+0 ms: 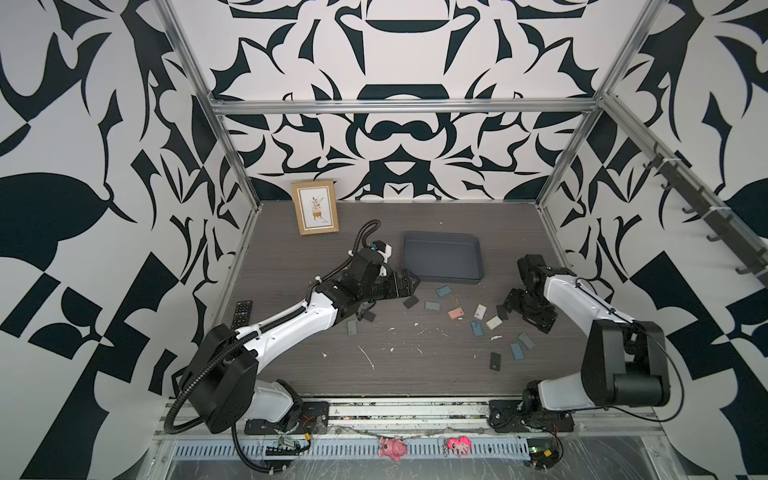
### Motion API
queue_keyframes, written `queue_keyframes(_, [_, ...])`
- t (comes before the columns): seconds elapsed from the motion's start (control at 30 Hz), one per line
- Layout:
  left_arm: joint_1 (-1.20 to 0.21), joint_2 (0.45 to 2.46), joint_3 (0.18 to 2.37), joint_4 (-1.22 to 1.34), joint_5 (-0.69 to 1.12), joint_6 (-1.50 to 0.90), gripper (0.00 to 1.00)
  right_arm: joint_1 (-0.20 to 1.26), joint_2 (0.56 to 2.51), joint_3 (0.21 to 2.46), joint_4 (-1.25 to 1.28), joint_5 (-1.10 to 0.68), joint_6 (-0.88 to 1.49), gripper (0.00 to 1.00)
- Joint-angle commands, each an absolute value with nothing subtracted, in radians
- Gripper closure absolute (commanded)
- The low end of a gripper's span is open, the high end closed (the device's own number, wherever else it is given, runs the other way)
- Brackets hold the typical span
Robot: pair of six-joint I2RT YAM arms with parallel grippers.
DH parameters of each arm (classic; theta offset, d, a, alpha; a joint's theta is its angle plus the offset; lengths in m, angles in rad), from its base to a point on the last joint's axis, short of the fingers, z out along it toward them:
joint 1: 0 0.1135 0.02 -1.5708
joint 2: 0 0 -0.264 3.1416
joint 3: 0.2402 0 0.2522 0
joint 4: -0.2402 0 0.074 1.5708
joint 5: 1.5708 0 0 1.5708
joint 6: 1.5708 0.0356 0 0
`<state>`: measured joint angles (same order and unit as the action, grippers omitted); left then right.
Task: Put the eraser in the storage box
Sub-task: Move the storage box to the center of the board, then move the eraser to the center of the board.
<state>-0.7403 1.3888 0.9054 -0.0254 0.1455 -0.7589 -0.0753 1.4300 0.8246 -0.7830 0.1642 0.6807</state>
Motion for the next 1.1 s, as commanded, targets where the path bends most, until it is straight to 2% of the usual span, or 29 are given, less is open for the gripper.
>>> queue_keyframes(0.0, [-0.745, 1.363, 0.881, -0.003, 0.16, -0.765, 0.01, -0.12, 1.395, 0.767, -0.749, 0.124, 0.726, 0.11])
queue_keyframes(0.47, [-0.746, 1.391, 0.895, 0.011, 0.166, -0.755, 0.01, -0.145, 1.367, 0.627, -0.652, -0.043, 0.848, 0.07])
queue_keyframes(0.67, [-0.746, 1.403, 0.899, 0.017, 0.168, -0.757, 0.01, -0.093, 1.343, 0.62, -0.638, -0.07, 0.906, 0.05])
queue_keyframes(1.07, [-0.747, 1.389, 0.89, 0.012, 0.157, -0.753, 0.01, 0.053, 1.432, 0.694, -0.532, -0.109, 0.96, 0.05])
